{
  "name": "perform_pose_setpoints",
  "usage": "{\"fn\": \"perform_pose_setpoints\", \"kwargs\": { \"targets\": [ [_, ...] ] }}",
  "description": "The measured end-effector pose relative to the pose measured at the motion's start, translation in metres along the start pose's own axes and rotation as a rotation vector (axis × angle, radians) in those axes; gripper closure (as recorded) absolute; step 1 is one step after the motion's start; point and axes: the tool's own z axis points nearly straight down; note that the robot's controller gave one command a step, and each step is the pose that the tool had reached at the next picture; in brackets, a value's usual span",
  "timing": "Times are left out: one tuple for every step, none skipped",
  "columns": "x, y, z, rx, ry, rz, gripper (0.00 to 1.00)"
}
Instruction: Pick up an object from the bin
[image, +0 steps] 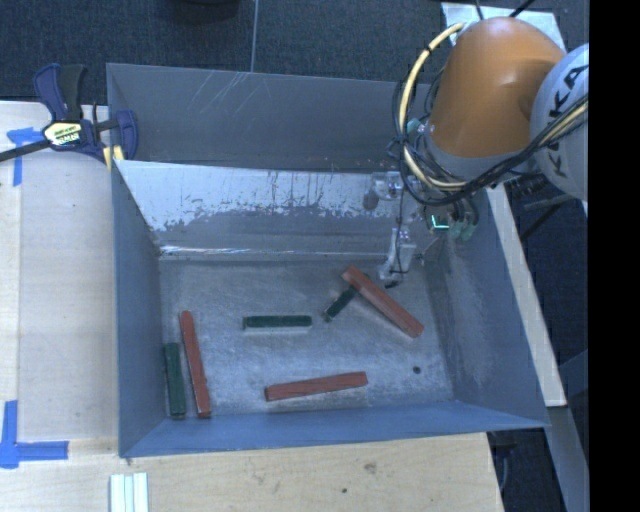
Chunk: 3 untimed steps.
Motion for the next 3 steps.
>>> {"fn": "perform_pose_setpoints", "kwargs": {
  "targets": [
    [0.043, 0.034, 0.130, 0.000, 0.001, -0.183, 0.00],
    [0.004, 0.000, 0.161, 0.002, -0.009, -0.630, 0.00],
    [0.003, 0.002, 0.159, 0.001, -0.012, -0.628, 1.00]
  ]
}}
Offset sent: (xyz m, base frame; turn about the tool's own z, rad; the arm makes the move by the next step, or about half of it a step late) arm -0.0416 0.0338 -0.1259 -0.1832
